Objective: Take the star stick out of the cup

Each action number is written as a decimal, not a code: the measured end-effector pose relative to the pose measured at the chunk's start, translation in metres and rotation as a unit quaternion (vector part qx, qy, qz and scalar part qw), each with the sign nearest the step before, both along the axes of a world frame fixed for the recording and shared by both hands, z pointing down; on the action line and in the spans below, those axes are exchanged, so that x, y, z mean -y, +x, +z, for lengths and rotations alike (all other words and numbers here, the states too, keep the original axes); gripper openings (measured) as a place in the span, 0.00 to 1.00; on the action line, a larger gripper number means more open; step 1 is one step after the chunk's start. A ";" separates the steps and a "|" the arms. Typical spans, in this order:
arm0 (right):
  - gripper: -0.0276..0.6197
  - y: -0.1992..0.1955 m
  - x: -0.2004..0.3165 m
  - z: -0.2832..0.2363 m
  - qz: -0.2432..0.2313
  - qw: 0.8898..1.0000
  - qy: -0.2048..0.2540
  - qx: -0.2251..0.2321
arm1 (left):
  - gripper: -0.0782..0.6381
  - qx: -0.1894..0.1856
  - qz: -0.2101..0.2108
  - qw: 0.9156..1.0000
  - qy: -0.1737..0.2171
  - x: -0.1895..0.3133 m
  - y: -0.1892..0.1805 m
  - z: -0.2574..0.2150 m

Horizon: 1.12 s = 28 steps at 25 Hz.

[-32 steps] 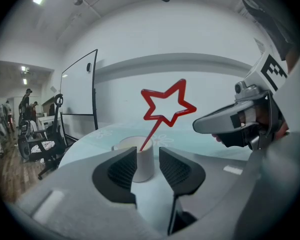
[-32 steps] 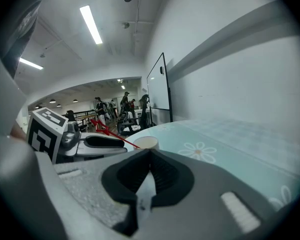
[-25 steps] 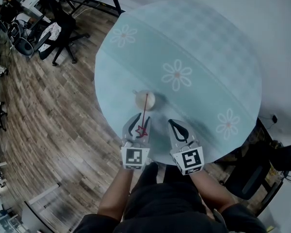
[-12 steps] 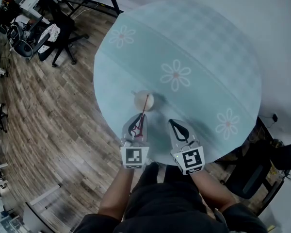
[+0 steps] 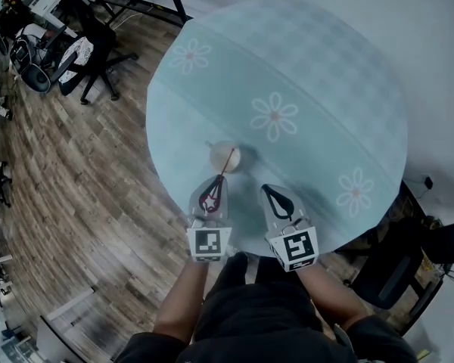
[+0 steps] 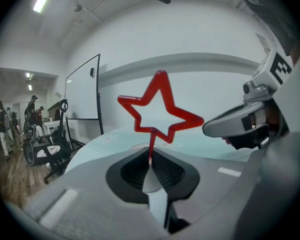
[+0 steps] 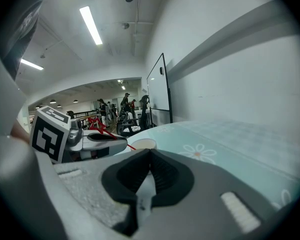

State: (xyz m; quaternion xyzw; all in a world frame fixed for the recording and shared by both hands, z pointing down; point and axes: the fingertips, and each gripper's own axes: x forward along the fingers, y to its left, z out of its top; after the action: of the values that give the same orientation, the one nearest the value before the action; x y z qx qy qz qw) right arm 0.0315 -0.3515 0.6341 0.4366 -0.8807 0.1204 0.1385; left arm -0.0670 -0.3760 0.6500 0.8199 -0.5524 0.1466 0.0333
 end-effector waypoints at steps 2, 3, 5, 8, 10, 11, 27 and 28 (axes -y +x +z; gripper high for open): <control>0.05 0.000 0.000 -0.003 0.002 1.000 0.005 0.000 | 0.13 0.001 0.001 1.000 0.001 -0.001 0.000 -0.001; 0.05 -0.001 0.001 -0.005 0.003 1.000 0.007 0.001 | 0.13 0.001 0.001 1.000 0.002 -0.001 -0.001 -0.002; 0.05 -0.003 0.001 -0.008 0.004 1.000 0.010 0.002 | 0.13 0.003 0.001 1.000 0.005 -0.002 -0.003 -0.005; 0.05 -0.005 0.001 -0.015 0.007 1.000 0.019 0.004 | 0.13 0.003 0.001 1.000 0.009 -0.003 -0.006 -0.012; 0.05 -0.008 0.000 -0.023 0.009 1.000 0.027 0.006 | 0.13 0.004 0.004 1.000 0.011 -0.006 -0.008 -0.020; 0.05 -0.010 0.000 -0.028 0.010 1.000 0.029 0.006 | 0.13 0.004 0.006 1.000 0.012 -0.008 -0.009 -0.024; 0.05 -0.025 -0.052 -0.124 0.054 0.993 0.102 0.017 | 0.14 -0.009 0.034 0.996 0.083 -0.062 -0.035 -0.134; 0.05 -0.026 -0.058 -0.131 0.056 0.992 0.108 0.018 | 0.14 -0.010 0.035 0.995 0.091 -0.066 -0.037 -0.144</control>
State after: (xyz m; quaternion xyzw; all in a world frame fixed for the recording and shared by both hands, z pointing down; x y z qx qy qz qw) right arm 0.0058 -0.2940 0.5031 0.4955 -0.8650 0.0404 0.0680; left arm -0.1040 -0.3095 0.5063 0.8397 -0.5342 0.0885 -0.0413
